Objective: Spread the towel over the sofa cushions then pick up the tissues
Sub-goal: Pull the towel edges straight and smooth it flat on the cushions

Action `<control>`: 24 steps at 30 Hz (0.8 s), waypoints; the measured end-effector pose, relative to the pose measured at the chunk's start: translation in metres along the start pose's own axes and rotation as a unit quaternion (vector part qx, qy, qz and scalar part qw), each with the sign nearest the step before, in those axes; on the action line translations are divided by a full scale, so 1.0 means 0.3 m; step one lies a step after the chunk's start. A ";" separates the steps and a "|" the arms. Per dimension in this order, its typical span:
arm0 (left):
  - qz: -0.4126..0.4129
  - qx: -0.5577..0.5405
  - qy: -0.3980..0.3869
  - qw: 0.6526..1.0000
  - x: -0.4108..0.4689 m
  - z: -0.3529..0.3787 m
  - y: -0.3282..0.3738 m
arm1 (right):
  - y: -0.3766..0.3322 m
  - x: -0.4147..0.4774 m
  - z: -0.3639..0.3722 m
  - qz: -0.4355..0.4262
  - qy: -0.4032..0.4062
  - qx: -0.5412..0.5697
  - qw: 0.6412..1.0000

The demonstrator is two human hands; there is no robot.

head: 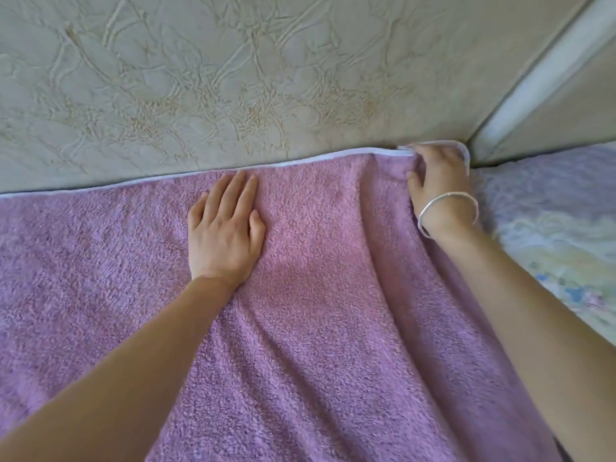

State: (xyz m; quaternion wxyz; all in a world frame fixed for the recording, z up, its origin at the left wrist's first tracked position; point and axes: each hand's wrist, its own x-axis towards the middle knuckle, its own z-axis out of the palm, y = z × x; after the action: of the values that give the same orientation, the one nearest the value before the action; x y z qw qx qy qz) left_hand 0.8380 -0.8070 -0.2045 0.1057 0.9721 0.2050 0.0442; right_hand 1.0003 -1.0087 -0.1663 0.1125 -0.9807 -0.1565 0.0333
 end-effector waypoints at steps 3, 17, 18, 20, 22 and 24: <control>0.015 0.016 -0.016 1.000 -0.006 -0.018 0.029 | 0.001 -0.007 -0.001 0.006 -0.042 0.017 0.999; 0.028 -0.030 0.005 0.999 0.058 0.087 0.361 | 0.104 0.058 0.049 0.124 0.009 0.045 0.991; 0.031 -0.030 0.010 0.999 0.057 0.089 0.360 | 0.102 0.059 0.046 0.126 0.010 0.039 0.991; 0.032 -0.029 0.018 0.999 0.060 0.089 0.358 | 0.130 0.073 0.025 0.163 0.023 0.036 0.986; 0.030 -0.032 0.014 0.999 0.063 0.091 0.360 | 0.183 0.087 0.000 0.202 0.037 0.025 0.978; 0.033 -0.029 0.010 0.999 0.065 0.097 0.360 | 0.217 0.098 -0.007 0.173 0.029 0.053 0.983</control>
State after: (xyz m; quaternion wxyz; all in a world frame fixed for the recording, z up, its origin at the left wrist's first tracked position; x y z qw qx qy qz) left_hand 0.9016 -0.9011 -0.2078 0.1306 0.9742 0.1729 0.0636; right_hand 1.0480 -1.0601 -0.1800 0.1617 -0.9861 0.0211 0.0326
